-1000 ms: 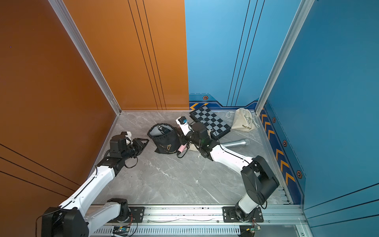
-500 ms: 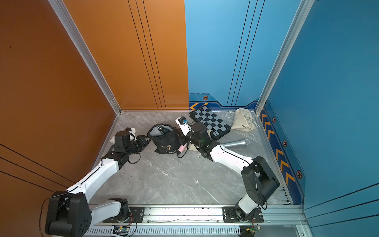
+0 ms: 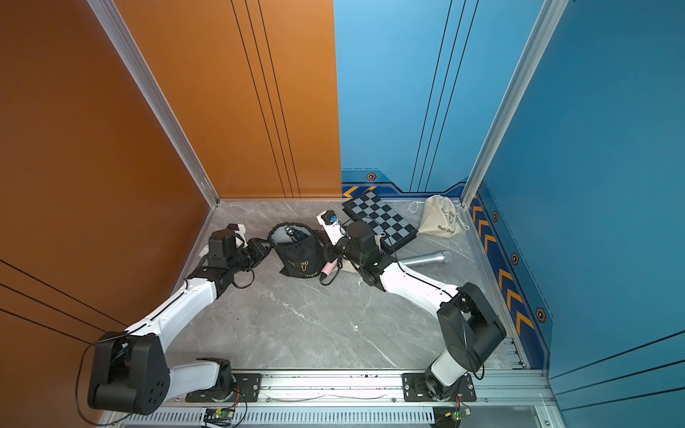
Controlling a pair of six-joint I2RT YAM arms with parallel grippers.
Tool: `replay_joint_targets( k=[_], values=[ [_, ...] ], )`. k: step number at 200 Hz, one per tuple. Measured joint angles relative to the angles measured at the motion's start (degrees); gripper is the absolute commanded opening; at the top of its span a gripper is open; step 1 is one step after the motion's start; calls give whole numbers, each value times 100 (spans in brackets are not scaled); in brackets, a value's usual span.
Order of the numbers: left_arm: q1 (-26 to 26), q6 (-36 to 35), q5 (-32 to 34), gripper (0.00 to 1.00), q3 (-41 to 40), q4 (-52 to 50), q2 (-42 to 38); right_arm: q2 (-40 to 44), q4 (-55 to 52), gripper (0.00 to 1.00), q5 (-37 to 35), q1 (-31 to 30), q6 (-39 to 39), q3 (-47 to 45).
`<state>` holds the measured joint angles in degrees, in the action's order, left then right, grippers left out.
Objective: Pack away hair dryers
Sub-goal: Pull the drawstrings on both sides of the drawstring bag.
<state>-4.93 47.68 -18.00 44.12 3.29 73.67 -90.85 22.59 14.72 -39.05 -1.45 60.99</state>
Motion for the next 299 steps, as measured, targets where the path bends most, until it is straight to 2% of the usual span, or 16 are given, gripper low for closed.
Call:
replay_joint_targets(
  k=[36,54,136,144,163,216,299],
  values=[
    [0,-96,70,28,133,-2,149,0,0,0,-2,0,0,0],
    [4,-181,129,20,238,-2,238,0,0,0,0,-11,0,0],
    [79,-444,339,19,511,-70,378,0,0,0,-2,-28,-2,0],
    [79,-459,345,16,522,-76,396,0,0,0,-2,-28,-2,0],
    [79,-490,350,0,538,-103,437,0,0,0,0,-28,-2,0],
    [133,-636,483,0,748,-376,433,0,0,0,-2,-28,0,0],
    [791,-780,1016,0,807,-758,-275,87,0,0,-7,-15,20,0]
  ],
)
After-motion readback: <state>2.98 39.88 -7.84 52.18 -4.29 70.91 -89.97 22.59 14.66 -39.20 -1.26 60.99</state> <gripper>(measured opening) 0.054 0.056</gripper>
